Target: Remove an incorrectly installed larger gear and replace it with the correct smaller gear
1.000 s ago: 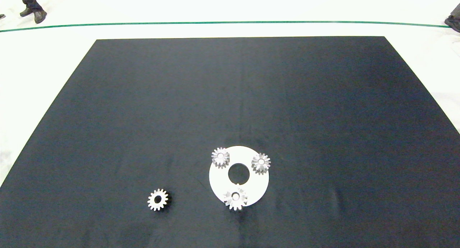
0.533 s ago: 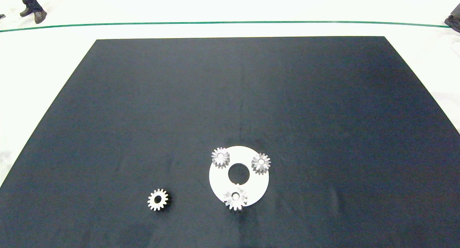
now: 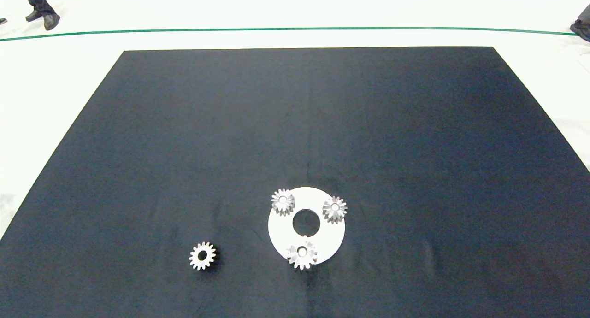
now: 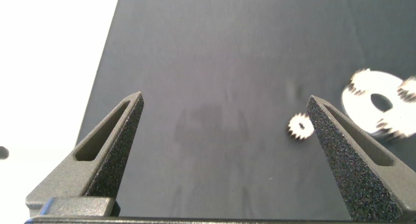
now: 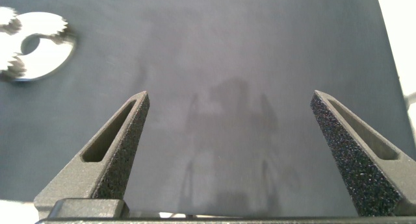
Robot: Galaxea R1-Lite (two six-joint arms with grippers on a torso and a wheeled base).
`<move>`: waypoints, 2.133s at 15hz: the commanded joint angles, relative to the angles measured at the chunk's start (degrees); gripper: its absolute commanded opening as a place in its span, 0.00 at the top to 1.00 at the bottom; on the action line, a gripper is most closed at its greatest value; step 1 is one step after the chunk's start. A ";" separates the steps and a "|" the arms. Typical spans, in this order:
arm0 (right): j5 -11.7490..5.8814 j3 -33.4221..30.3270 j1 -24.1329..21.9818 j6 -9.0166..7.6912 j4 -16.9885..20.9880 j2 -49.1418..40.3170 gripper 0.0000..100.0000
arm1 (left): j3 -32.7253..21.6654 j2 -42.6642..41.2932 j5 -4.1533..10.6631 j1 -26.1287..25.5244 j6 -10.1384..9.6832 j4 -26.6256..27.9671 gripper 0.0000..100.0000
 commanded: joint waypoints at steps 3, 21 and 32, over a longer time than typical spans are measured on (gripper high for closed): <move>1.40 -28.29 13.28 -10.05 7.85 36.26 0.00 | -47.71 38.08 0.34 6.21 -0.47 38.30 0.00; -15.48 -63.80 58.36 -11.02 19.10 94.10 0.00 | -49.29 33.69 4.56 5.95 0.85 37.78 0.00; -17.59 -65.12 57.84 -11.10 19.19 98.49 0.08 | -49.29 32.99 4.47 5.59 0.94 37.78 0.00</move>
